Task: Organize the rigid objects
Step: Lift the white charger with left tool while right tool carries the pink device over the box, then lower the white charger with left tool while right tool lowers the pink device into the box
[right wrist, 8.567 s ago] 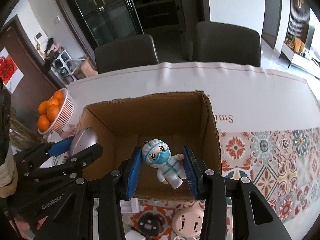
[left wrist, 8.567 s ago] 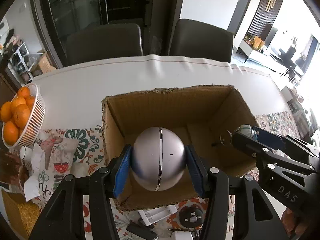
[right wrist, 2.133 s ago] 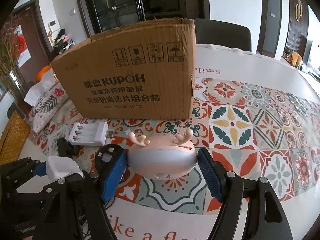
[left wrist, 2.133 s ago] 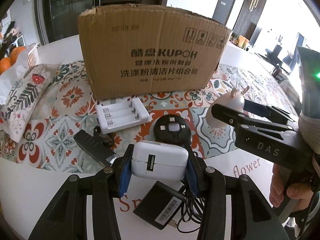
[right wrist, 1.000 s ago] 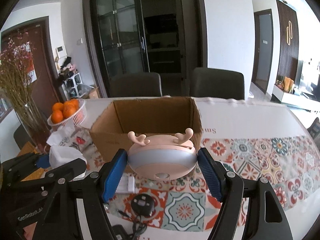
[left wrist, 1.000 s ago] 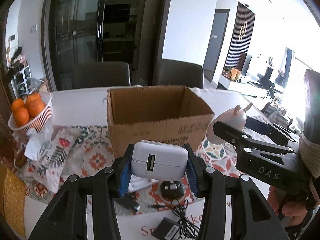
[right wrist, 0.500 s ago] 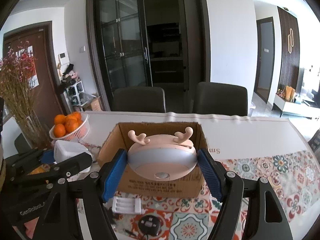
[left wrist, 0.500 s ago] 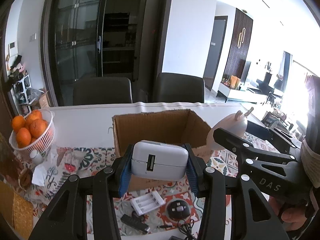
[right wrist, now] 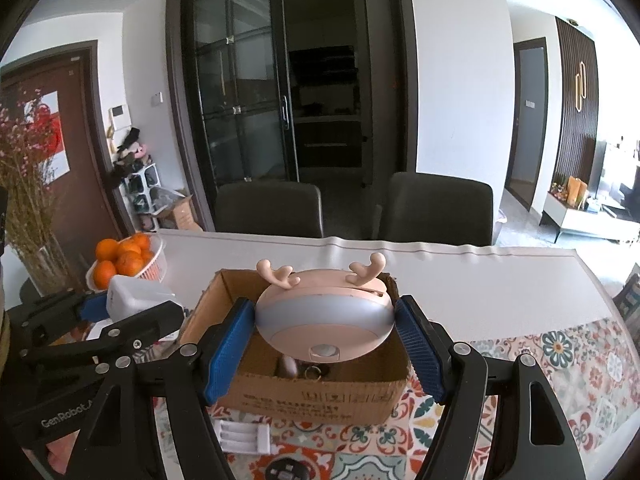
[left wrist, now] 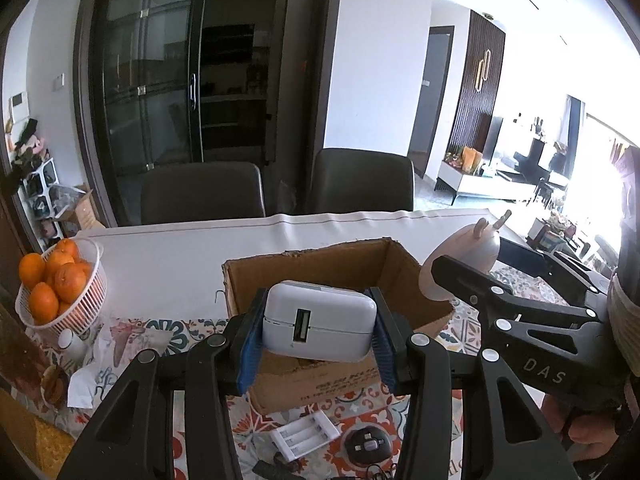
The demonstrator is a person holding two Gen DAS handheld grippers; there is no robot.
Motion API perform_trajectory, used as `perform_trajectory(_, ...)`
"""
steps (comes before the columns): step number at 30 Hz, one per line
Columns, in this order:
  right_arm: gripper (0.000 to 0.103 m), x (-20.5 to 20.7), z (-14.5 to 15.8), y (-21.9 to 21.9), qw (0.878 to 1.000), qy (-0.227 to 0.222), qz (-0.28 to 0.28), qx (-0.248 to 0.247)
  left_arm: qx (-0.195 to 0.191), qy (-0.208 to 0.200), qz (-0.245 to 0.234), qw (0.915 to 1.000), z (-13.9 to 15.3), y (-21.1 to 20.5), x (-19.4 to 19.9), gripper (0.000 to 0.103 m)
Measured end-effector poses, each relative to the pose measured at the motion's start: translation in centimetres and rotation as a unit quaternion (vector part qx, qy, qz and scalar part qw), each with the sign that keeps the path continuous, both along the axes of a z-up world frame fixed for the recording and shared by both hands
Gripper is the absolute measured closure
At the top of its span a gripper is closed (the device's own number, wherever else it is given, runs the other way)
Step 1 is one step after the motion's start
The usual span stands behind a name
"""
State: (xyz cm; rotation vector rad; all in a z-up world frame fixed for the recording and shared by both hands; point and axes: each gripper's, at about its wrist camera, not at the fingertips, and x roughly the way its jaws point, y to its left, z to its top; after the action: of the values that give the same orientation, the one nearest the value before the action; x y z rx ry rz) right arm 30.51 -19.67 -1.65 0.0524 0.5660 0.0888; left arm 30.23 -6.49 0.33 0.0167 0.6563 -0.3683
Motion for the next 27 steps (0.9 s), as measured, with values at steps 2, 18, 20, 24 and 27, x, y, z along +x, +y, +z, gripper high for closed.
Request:
perform_trajectory(2,0.030,0.6,-0.3,-0.1,1.000,0.008,-0.002,0.003,-0.001,0.007,0.001,1.0000,-0.1,-0.2,0.5,0.057)
perform_trajectory(18,0.030,5.9,-3.7,-1.6,0.995,0.092,-0.008,0.033,0.027,0.068,0.011,0.9973,-2.8,-1.7,5.7,0.057)
perform_trajectory(20,0.030,6.5,-4.0,-1.6,0.994,0.103,-0.010,0.036,0.034,0.083,0.015,0.9959,-3.3,-1.8,6.4,0.057)
perform_trajectory(24,0.030,7.6,-4.9,-1.8,0.991,0.130,-0.011,0.034,0.035,0.118,0.011,0.9924,-4.5,-1.9,7.7,0.057)
perform_trajectory(27,0.030,8.3,-5.7,-2.1,0.988,0.153,-0.012,0.034,0.041,0.139,0.012,0.9894,-5.4,-2.1,8.3,0.057)
